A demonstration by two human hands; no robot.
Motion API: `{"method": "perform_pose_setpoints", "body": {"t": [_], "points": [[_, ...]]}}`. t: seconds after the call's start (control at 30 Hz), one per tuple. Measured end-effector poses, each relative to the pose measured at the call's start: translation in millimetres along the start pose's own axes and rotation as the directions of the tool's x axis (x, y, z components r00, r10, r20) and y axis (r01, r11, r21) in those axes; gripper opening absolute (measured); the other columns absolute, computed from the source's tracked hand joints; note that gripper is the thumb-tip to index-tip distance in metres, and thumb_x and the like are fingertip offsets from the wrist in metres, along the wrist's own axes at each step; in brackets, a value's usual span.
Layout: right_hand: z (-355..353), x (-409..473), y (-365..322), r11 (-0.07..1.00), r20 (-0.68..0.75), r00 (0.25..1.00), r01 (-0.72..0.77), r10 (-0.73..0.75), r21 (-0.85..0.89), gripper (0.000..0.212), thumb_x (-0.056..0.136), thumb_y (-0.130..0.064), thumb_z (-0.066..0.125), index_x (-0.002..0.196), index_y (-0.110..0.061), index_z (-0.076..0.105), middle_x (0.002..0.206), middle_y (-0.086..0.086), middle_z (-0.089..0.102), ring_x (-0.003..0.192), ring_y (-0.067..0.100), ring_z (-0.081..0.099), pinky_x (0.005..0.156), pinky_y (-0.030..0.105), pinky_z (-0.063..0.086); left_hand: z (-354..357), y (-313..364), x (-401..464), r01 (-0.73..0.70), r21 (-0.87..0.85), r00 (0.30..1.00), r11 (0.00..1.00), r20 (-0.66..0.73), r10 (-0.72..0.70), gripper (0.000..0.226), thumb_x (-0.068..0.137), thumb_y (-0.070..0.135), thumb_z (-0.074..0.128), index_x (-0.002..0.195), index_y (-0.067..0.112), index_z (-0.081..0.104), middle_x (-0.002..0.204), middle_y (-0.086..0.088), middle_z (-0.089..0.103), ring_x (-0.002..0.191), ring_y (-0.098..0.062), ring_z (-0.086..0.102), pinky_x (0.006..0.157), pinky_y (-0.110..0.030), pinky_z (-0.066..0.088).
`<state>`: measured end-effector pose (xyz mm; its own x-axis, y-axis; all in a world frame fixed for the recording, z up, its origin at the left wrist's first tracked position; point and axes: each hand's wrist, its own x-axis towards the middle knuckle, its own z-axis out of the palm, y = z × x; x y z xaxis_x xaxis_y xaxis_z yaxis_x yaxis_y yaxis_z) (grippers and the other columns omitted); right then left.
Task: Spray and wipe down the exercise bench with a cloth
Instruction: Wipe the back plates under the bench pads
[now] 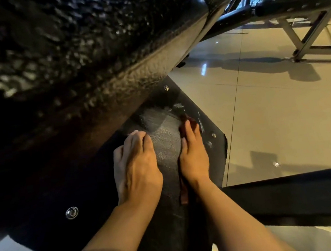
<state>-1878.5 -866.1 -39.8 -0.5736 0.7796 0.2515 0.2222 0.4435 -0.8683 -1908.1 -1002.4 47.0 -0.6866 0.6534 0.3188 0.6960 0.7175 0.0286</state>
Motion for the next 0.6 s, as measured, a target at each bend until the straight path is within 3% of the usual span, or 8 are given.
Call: {"method": "perform_pose_setpoints", "body": {"t": [0.07,0.13,0.2,0.27,0.33,0.4,0.5,0.6], "points": [[-15.1,-8.9,28.5,0.958,-0.065,0.956,-0.288,0.287,-0.008,0.053,0.104,-0.017,0.033,0.155,-0.026,0.019,0.162,0.004,0.012,0.146,0.027,0.024,0.112,0.040,0.030,-1.1,-2.3,0.6,-0.030,-0.014,0.999,0.999,0.010,0.030,0.051,0.067,0.014,0.054,0.115,0.000,0.066,0.118,-0.016,0.062,0.114,-0.030,0.059,0.086,-0.042,0.049],[-16.4,-10.0,26.0,0.935,-0.103,0.930,-0.353,0.353,0.015,0.054,0.101,-0.005,0.034,0.153,-0.007,0.019,0.160,0.016,0.014,0.144,0.036,0.022,0.113,0.043,0.025,-0.6,-5.1,3.5,-0.061,-0.012,0.998,0.998,0.007,0.061,0.050,0.067,0.013,0.054,0.113,-0.002,0.066,0.116,-0.017,0.063,0.111,-0.032,0.061,0.084,-0.042,0.050],[-3.8,2.0,-13.6,0.969,-0.093,0.966,-0.245,0.241,-0.034,0.054,0.101,-0.006,0.038,0.152,-0.008,0.022,0.160,0.016,0.013,0.144,0.034,0.024,0.111,0.042,0.030,-3.2,-6.6,6.5,-0.097,-0.031,0.995,0.995,-0.006,0.097,0.051,0.069,0.012,0.053,0.116,-0.004,0.064,0.120,-0.020,0.061,0.114,-0.033,0.059,0.088,-0.043,0.049],[19.5,21.1,-61.2,0.999,-0.007,1.000,0.022,-0.023,-0.025,0.053,0.102,-0.016,0.040,0.153,-0.020,0.024,0.163,0.007,0.008,0.146,0.027,0.023,0.110,0.041,0.038,-9.4,-5.2,12.8,-0.050,-0.047,0.999,0.998,0.018,0.051,0.056,0.084,0.017,0.045,0.137,0.001,0.047,0.143,-0.018,0.044,0.132,-0.029,0.043,0.105,-0.041,0.035],[38.1,36.8,-90.8,0.958,0.077,0.955,0.282,-0.285,0.050,0.052,0.102,-0.021,0.042,0.152,-0.027,0.028,0.163,0.001,0.005,0.144,0.027,0.029,0.104,0.044,0.044,-6.6,-9.3,20.6,0.023,-0.057,0.999,0.998,-0.034,-0.025,0.056,0.094,0.022,0.046,0.146,0.007,0.034,0.152,-0.013,0.031,0.138,-0.026,0.032,0.111,-0.035,0.023],[37.7,48.1,-82.2,0.930,0.109,0.924,0.362,-0.366,0.057,0.052,0.102,-0.023,0.041,0.152,-0.031,0.029,0.163,-0.003,0.005,0.142,0.026,0.033,0.103,0.042,0.046,-1.3,-9.3,24.7,-0.008,-0.050,0.999,0.999,-0.038,0.006,0.050,0.086,0.016,0.053,0.133,-0.001,0.050,0.138,-0.021,0.047,0.128,-0.036,0.045,0.104,-0.045,0.035],[10.9,49.7,-18.3,0.993,0.025,0.993,0.113,-0.114,0.025,0.051,0.104,-0.024,0.036,0.153,-0.034,0.024,0.163,-0.004,0.005,0.147,0.021,0.020,0.112,0.042,0.035,16.1,-16.6,27.4,-0.074,-0.129,0.994,0.989,-0.088,0.063,0.043,0.079,0.009,0.061,0.118,-0.008,0.060,0.120,-0.025,0.060,0.113,-0.038,0.057,0.093,-0.044,0.045],[-17.1,35.1,33.1,0.972,-0.091,0.968,-0.233,0.234,0.024,0.053,0.103,-0.014,0.035,0.154,-0.022,0.022,0.163,0.007,0.010,0.147,0.028,0.019,0.115,0.040,0.025,15.4,-18.3,28.2,-0.137,-0.162,0.980,0.977,-0.165,0.110,0.049,0.084,0.020,0.040,0.116,-0.011,0.060,0.116,-0.025,0.063,0.112,-0.025,0.052,0.092,-0.034,0.036]]}}
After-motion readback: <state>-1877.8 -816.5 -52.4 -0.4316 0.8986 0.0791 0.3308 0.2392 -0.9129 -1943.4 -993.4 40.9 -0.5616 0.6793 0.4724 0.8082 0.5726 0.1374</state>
